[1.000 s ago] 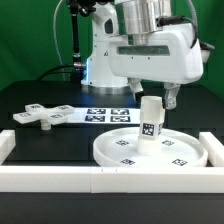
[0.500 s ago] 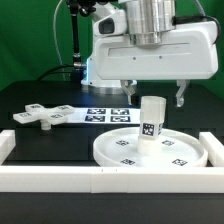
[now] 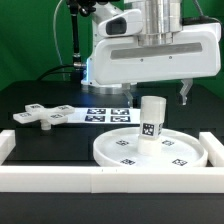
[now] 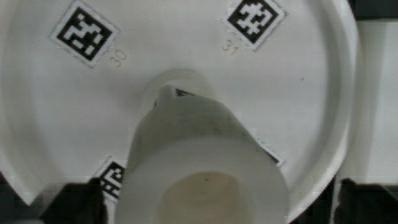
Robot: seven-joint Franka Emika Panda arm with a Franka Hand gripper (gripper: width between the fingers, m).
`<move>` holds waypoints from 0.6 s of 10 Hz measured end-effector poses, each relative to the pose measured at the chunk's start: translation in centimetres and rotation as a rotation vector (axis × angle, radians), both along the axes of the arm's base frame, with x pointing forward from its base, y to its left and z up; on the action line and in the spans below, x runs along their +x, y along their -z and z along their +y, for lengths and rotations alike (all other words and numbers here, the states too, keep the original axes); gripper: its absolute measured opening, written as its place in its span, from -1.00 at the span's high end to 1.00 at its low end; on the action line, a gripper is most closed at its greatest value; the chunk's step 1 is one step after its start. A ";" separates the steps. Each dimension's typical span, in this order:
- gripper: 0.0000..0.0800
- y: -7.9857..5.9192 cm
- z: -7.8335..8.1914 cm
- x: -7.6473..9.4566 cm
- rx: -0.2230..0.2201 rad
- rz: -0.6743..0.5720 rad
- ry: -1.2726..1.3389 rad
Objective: Assemble round table
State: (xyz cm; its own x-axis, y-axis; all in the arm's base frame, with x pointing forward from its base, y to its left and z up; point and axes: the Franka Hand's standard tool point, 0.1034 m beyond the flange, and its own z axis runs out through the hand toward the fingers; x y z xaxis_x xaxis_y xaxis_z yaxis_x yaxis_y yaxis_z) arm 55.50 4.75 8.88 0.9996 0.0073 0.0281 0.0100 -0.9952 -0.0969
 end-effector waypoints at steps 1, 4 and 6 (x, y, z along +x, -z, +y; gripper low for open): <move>-0.62 0.2 0.3 -0.1 -0.025 -0.005 -0.112; -0.62 0.4 0.5 -0.2 -0.059 -0.033 -0.442; -0.62 0.4 0.4 -0.2 -0.063 -0.041 -0.559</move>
Offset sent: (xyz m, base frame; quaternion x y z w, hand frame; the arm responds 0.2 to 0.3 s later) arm -0.0083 0.0027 0.0035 0.0125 0.0315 -0.2004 0.9791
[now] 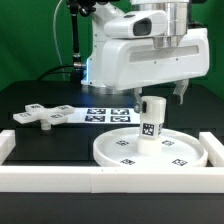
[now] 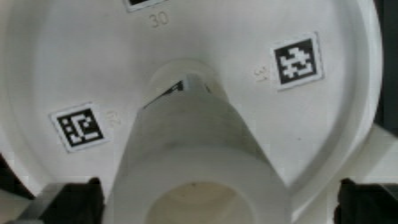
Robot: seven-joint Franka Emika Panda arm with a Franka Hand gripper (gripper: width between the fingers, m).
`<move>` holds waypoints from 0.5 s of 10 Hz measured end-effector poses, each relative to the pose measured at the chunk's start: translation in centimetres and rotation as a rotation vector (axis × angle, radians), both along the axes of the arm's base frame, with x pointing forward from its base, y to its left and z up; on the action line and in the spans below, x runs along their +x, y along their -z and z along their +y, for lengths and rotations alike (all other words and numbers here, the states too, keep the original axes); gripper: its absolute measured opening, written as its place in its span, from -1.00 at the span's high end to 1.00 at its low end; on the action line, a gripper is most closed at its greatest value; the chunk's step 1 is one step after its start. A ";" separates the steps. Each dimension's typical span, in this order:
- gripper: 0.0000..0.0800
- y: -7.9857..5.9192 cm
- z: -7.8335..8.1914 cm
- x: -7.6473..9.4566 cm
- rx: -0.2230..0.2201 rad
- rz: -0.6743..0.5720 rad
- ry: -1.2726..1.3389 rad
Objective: Assemble round table
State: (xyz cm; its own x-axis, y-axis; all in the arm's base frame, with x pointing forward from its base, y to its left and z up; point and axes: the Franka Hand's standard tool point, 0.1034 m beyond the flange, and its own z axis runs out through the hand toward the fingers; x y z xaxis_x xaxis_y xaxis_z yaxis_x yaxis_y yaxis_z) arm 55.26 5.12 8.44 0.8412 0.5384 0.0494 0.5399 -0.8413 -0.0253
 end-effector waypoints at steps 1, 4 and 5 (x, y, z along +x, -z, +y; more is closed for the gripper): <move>-0.62 0.0 -0.1 0.0 -0.002 -0.003 -0.074; -0.62 -0.1 -0.1 0.2 -0.050 -0.016 -0.380; -0.62 -0.2 -0.1 0.4 -0.066 -0.021 -0.482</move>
Offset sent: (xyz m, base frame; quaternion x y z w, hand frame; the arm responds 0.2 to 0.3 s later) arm 0.0073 -0.0002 0.0039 -0.0240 -0.0321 -0.2972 0.9540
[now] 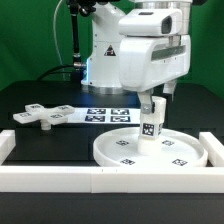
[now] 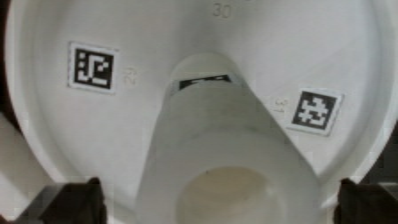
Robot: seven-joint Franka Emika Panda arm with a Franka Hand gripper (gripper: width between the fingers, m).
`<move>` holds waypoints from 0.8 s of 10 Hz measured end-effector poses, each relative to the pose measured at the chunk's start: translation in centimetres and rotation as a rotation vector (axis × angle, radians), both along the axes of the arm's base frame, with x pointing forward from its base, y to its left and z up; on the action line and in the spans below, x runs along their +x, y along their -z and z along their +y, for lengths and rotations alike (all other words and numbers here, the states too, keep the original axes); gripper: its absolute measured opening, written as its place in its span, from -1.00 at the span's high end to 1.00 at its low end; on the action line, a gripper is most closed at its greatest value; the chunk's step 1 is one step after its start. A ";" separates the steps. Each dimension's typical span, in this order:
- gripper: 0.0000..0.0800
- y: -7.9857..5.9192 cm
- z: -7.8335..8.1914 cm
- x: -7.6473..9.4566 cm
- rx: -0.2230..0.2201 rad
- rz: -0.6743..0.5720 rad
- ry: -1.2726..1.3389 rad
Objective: Assemble round table
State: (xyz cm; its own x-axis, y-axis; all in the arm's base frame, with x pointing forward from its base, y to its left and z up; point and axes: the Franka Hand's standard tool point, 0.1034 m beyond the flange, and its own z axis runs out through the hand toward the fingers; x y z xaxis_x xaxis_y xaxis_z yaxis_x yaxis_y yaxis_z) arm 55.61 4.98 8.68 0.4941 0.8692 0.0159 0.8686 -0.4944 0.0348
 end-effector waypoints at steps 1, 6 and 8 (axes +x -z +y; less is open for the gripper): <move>-0.62 0.0 0.0 0.0 -0.011 -0.001 -0.066; -0.62 0.0 -0.4 0.1 -0.035 0.001 -0.399; -0.62 0.3 -0.3 0.1 -0.072 0.001 -0.586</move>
Offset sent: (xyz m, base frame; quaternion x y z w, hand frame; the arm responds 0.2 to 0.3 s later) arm 0.0000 0.0000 0.0000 0.0000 0.0000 -0.1296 0.9916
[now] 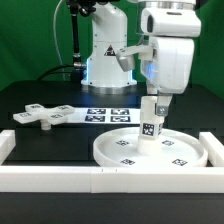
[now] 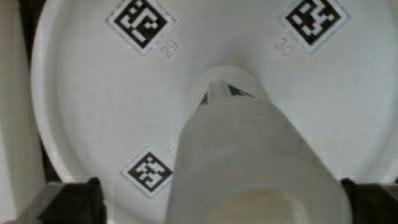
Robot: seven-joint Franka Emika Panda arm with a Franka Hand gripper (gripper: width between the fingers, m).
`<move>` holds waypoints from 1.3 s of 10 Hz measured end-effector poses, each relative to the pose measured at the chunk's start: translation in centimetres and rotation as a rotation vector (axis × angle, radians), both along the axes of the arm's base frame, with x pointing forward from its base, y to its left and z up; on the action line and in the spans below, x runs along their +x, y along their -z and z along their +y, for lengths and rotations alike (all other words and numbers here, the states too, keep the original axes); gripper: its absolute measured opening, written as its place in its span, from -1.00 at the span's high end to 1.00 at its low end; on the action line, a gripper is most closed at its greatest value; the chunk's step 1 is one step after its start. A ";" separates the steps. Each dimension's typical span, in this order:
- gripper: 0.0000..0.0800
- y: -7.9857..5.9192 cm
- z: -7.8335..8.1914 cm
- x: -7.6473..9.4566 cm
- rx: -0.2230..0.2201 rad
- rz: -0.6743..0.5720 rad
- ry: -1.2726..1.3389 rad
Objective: Assemble round table
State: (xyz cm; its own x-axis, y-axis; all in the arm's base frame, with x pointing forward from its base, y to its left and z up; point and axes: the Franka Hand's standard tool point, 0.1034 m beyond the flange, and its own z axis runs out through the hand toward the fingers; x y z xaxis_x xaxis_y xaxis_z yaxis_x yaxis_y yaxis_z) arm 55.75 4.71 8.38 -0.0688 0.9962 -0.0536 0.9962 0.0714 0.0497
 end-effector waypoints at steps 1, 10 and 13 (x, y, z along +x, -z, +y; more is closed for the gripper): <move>-0.62 0.0 0.0 0.0 -0.007 0.002 -0.053; -0.02 0.2 -0.5 -0.1 -0.020 0.010 -0.153; -0.02 0.2 -0.4 -0.3 0.002 -0.006 0.207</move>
Offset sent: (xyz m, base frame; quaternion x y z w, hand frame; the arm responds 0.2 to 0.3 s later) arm 0.0005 -0.0002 -0.0006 0.0015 0.0014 -0.1301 0.9915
